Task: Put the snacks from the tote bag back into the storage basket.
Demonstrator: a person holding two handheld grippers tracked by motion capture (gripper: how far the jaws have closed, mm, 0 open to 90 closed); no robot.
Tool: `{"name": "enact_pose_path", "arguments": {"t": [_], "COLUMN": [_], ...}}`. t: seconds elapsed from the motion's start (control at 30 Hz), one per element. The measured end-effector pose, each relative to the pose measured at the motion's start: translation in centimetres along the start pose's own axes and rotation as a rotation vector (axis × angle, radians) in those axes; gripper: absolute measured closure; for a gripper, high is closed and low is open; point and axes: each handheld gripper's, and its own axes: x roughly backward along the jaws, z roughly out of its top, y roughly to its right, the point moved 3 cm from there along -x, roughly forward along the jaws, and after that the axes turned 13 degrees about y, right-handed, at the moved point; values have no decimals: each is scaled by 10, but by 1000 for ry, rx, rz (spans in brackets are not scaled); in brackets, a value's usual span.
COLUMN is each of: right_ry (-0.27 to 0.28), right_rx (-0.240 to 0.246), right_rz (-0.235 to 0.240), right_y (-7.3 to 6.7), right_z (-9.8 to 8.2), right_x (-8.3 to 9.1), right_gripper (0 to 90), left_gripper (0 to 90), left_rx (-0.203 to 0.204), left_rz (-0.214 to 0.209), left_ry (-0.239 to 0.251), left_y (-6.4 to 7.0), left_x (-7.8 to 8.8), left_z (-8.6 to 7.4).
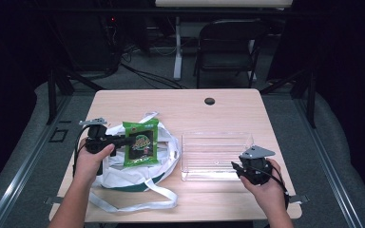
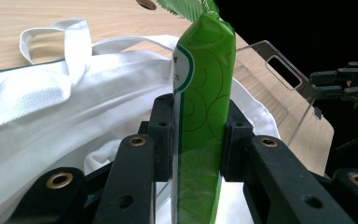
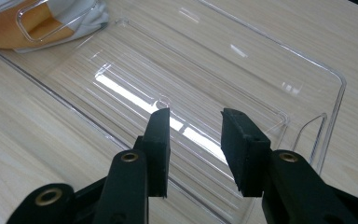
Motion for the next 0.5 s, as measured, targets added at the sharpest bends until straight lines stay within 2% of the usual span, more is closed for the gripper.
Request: {"name": "enact_pose_path", "arguments": {"t": [0.2, 0.5], "right_ry": [19, 15], "right_rx": [-3, 7], "right_rz": [1, 12], "right_y": [0, -1], "right_z": [1, 3], "right_x": [1, 2], "right_gripper": [643, 638], "left_gripper": [720, 723], "left_rx": [-7, -70], "left_rz": [6, -40], "left_ry": [6, 49], "left_y": [3, 20], "left_x": [1, 1], "left_z": [1, 8]}}
